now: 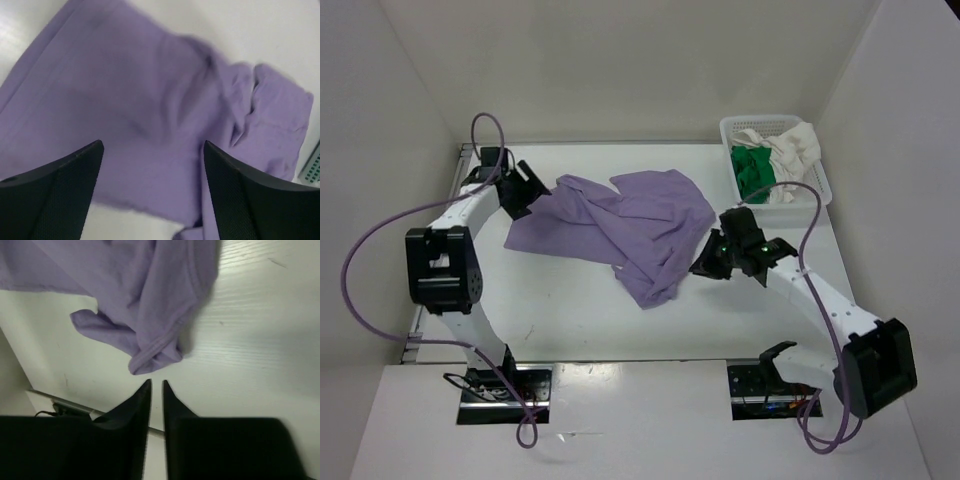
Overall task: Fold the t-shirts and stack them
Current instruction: Flatten out the tshirt
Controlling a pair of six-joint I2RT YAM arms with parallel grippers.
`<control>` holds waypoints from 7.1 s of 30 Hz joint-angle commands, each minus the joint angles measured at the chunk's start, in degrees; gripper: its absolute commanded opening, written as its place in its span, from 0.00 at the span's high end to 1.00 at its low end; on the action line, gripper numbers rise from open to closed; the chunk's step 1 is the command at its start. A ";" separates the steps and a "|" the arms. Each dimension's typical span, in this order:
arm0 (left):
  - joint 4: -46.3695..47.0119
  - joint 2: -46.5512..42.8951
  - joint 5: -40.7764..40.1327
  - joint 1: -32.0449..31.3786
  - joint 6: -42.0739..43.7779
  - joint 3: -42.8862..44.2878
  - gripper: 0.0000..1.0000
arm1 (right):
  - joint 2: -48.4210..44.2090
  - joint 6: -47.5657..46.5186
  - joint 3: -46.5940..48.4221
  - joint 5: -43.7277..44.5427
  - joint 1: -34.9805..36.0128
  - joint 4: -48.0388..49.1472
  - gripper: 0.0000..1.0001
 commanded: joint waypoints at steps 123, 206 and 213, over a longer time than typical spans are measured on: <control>8.54 -19.53 12.51 9.72 -7.32 -34.63 1.00 | 29.64 23.11 10.16 10.48 16.22 6.15 0.72; -0.86 -7.57 18.84 20.00 -18.13 42.53 1.00 | 47.93 -7.47 119.67 -7.44 -21.04 -1.15 1.00; -2.53 -8.18 17.17 20.62 -14.97 44.57 1.00 | 43.63 -9.84 107.59 -8.32 -21.66 -5.89 1.00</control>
